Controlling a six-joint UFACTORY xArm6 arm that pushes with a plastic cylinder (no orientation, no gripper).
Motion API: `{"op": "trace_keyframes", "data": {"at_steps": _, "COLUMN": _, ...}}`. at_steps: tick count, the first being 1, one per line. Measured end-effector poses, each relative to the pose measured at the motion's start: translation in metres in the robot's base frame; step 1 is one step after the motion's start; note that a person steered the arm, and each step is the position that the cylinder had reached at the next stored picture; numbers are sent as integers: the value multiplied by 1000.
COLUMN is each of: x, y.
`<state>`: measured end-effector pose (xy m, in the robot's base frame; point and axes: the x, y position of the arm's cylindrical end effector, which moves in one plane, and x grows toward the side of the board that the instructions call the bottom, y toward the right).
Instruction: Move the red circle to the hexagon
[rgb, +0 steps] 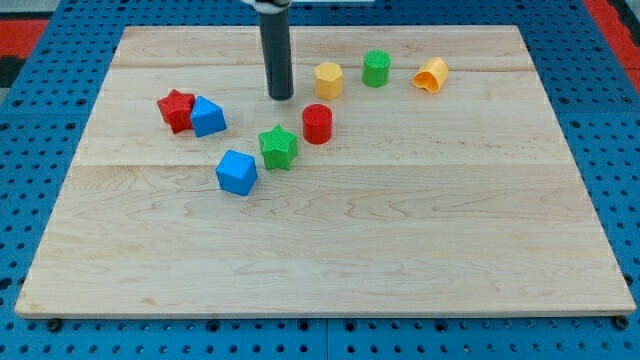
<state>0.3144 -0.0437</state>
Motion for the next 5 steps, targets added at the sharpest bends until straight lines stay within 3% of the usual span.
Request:
{"op": "trace_keyframes", "data": {"at_steps": 2, "x": 42, "y": 72}}
{"op": "trace_keyframes", "data": {"at_steps": 3, "x": 39, "y": 140}}
{"op": "trace_keyframes", "data": {"at_steps": 5, "x": 121, "y": 109}}
